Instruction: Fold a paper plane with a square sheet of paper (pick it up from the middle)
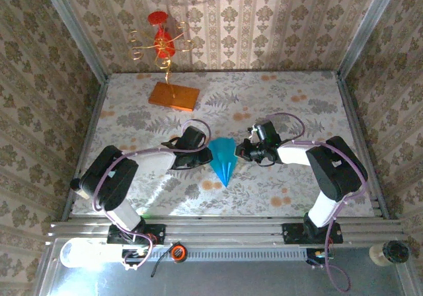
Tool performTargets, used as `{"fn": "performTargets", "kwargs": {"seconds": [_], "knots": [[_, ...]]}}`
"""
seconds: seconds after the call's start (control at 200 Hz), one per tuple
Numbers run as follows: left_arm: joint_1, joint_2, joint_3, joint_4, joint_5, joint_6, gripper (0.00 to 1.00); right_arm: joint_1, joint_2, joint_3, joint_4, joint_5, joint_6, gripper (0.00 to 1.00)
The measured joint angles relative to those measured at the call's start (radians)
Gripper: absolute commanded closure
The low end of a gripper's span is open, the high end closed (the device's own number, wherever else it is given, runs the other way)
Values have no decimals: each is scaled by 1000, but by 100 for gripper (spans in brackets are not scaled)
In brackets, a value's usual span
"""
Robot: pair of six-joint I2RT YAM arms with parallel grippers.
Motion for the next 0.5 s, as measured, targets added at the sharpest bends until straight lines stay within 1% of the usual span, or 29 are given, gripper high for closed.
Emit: {"fn": "performTargets", "kwargs": {"seconds": [0.065,0.195,0.315,0.5], "knots": [[0,-19,8,-36,-19,10,62,0,4,0,3,-1,7,97],[0,-83,35,-111,-63,21,55,0,8,-3,5,-8,14,97],[-18,-120,81,-161,-83,26,52,0,8,-8,11,-15,18,97],[-93,-119,125,-203,-73,26,48,0,9,-8,17,-16,18,97]]}}
